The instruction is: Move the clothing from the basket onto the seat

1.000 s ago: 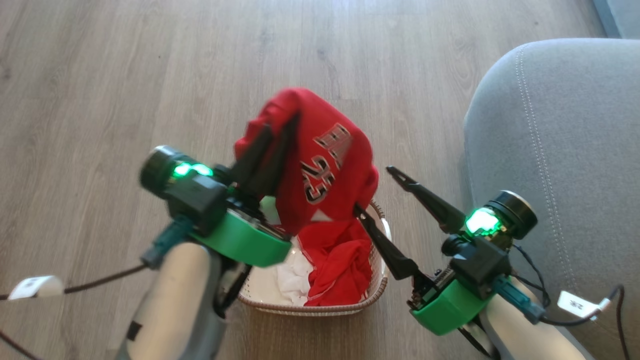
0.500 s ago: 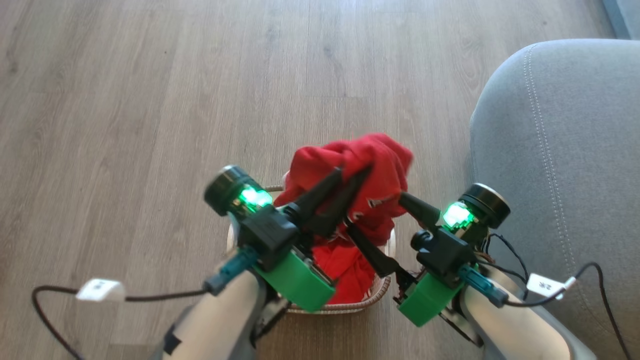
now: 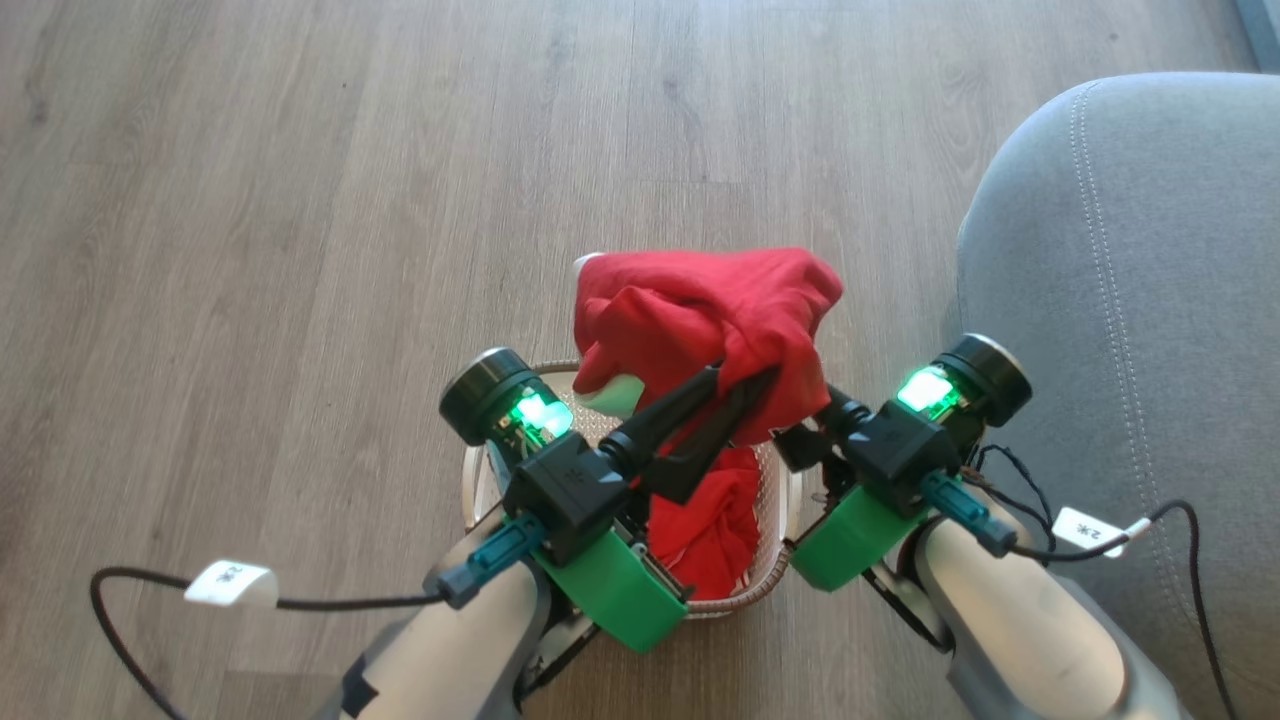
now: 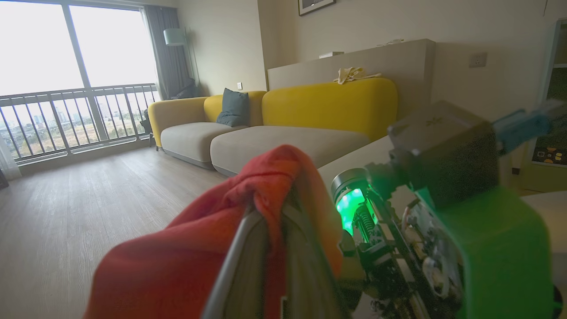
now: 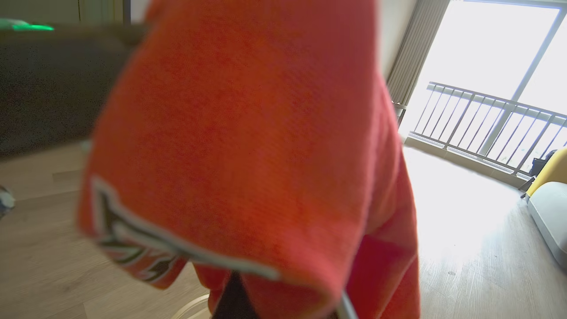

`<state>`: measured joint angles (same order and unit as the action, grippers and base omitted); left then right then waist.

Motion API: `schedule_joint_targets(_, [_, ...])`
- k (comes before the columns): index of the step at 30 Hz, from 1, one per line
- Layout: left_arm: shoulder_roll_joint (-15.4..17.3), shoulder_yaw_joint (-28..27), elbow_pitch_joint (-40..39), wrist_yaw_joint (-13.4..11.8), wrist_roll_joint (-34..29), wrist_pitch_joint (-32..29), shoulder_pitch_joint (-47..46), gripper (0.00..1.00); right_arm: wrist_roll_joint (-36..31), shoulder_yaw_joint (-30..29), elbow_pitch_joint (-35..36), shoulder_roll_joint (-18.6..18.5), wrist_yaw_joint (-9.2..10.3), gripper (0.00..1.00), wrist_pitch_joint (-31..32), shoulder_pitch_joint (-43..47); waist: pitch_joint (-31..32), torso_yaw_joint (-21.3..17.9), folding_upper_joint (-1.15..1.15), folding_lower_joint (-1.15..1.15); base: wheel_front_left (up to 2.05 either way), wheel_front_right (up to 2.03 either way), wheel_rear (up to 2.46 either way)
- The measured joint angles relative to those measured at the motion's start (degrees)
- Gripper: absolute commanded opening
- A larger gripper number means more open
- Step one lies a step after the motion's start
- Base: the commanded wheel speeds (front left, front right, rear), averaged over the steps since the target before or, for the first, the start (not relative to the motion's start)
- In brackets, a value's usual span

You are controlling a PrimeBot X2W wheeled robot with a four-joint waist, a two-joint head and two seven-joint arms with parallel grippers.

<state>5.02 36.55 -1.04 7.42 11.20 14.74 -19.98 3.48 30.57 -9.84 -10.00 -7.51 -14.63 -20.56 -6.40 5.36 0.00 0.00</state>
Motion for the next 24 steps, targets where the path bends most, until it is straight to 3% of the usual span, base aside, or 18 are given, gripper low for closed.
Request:
schedule_joint_targets(10, [-0.31,-3.32,1.6,0.0,-0.02,0.0,0.19,0.0,-1.08,-4.77,1.78,1.24,0.01,0.0,0.0,0.86,0.71,-0.3,0.0,0.0,0.0,0.0,0.0])
schedule_joint_targets(12, [-0.44,-4.72,2.52,0.0,-0.15,0.0,0.23,0.27,-1.68,-5.67,2.13,1.52,0.01,0.0,0.0,1.76,1.01,-0.48,0.0,0.0,0.0,0.0,0.0])
schedule_joint_targets(14, [-0.57,-5.31,2.98,0.0,-0.97,0.0,0.25,0.47,-2.1,-6.34,2.45,1.9,0.01,0.0,0.0,2.49,1.24,-0.68,0.0,0.0,0.0,0.0,0.0])
schedule_joint_targets(15, [-0.7,-5.3,3.1,0.0,-1.25,0.0,0.26,0.8,-2.13,-6.28,2.45,1.97,0.01,0.0,0.0,2.61,1.34,-0.76,0.0,0.0,0.0,0.0,0.0])
schedule_joint_targets(16, [-0.92,-5.11,3.61,0.0,-1.05,0.02,0.27,1.0,-2.58,-6.3,2.48,1.97,0.0,0.0,0.0,2.6,1.44,-0.85,0.0,0.0,0.0,0.0,0.0])
schedule_joint_targets(24, [-1.22,-6.95,5.64,0.0,-1.69,0.01,1.69,1.0,-5.37,-12.21,4.08,2.44,0.01,0.0,0.0,2.73,2.18,-0.9,0.0,0.0,0.0,0.0,0.0])
